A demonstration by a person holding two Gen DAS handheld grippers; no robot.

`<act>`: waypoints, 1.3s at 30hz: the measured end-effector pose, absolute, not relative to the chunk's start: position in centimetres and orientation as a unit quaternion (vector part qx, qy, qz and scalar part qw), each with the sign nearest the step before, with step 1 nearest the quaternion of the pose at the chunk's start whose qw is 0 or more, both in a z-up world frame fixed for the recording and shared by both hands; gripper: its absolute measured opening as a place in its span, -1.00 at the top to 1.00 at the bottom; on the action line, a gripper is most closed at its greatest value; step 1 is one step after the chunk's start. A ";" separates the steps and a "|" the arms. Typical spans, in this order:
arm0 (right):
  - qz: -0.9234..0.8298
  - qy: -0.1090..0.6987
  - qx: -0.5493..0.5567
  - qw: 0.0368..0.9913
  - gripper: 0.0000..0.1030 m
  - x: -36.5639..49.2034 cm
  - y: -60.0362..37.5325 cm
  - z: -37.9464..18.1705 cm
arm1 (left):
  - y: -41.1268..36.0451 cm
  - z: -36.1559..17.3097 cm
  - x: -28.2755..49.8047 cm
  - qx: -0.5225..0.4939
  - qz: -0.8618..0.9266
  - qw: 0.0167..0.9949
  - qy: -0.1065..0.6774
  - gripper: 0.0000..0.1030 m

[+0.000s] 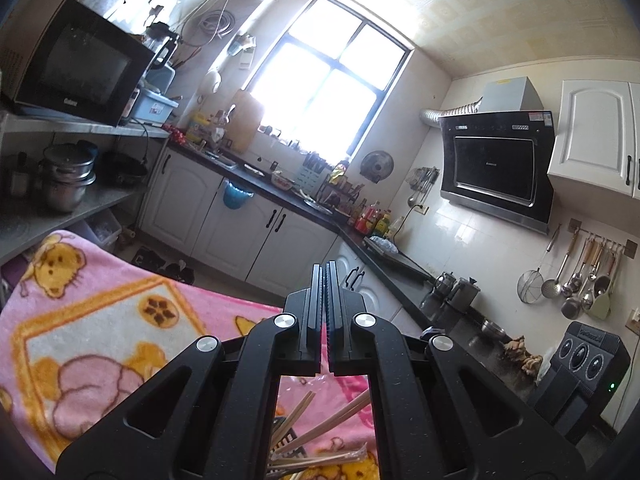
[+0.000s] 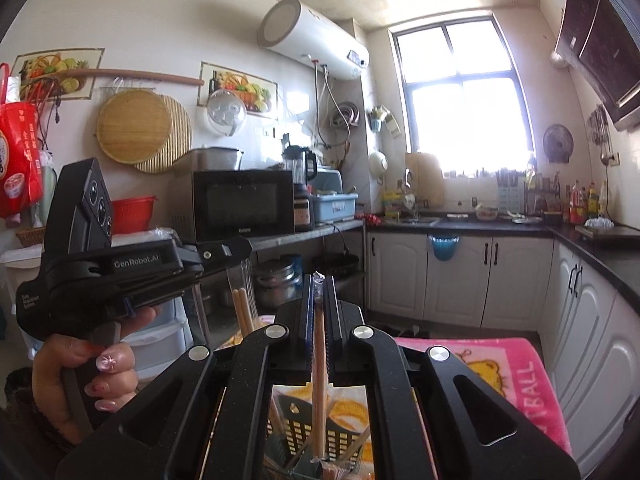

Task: Organize utensils
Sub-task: 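Lower chopsticks into the caddy with the right tool while the left tool lowers its chopsticks, then open both tools to release the chopsticks into the grey caddy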

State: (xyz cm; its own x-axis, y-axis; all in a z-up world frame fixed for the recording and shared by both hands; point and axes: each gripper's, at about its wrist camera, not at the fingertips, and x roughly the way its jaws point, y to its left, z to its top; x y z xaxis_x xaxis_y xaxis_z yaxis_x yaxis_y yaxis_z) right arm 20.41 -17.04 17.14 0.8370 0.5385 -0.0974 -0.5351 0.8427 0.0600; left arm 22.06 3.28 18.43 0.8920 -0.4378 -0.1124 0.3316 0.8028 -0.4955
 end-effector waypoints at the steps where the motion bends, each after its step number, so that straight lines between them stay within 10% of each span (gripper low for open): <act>1: 0.280 0.058 0.015 0.958 0.91 20.5 -17.0 16.7 | 3.3 18.2 22.2 -0.238 -0.203 0.943 0.113 1.00; 39: 0.278 0.158 0.035 0.947 0.90 23.1 -16.8 10.0 | 1.5 10.9 24.1 -0.212 -0.184 0.935 0.219 1.00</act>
